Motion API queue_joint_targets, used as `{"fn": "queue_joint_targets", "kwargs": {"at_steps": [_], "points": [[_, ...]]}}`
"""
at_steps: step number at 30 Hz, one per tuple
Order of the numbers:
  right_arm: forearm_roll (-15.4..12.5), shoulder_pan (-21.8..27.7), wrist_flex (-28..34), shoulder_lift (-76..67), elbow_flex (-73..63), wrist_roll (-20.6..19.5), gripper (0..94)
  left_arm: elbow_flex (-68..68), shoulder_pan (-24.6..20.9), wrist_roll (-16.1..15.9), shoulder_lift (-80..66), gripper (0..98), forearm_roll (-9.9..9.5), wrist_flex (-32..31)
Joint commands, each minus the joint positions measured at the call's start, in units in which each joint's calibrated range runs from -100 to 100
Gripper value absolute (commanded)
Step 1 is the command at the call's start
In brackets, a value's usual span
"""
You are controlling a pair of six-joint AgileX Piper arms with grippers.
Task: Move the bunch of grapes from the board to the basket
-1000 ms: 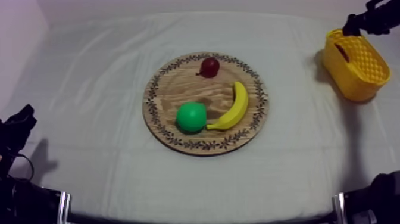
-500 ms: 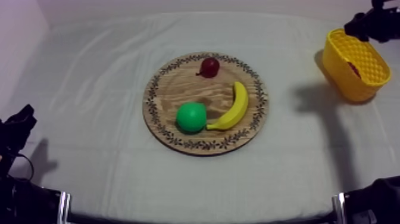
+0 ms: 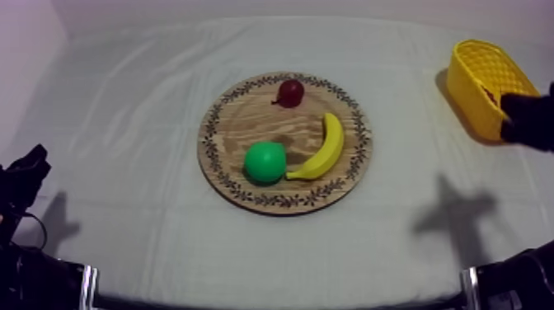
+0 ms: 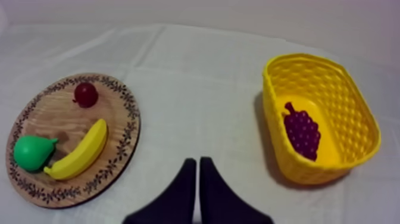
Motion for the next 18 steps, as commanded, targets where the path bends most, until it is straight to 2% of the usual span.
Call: {"fn": "queue_joint_targets", "kwargs": {"at_steps": [1,5,9,12,16,18], "points": [[0.1,0.4,-1.8,-10.7,10.5,-0.2,0.6,0.0,0.0,0.0,0.0,0.1,0.02,0.0],[-2.4,2.3,-4.5,-17.4,18.5,1.6,0.5,0.0,0.0,0.0,0.0,0.1,0.02,0.0],[-5.0,4.1,-3.7,-22.3,21.1,2.4,0.4,0.0,0.0,0.0,0.0,0.1,0.02,0.0],[-5.3,4.4,-2.7,-24.5,21.7,1.3,0.4,0.0,0.0,0.0,0.0,0.1,0.02,0.0],[-4.4,4.5,-0.7,-26.2,21.8,-2.3,0.4,0.0,0.0,0.0,0.0,0.1,0.02,0.0],[-4.0,4.6,-0.1,-26.5,21.9,-2.6,0.3,0.0,0.0,0.0,0.0,0.1,0.02,0.0]]}}
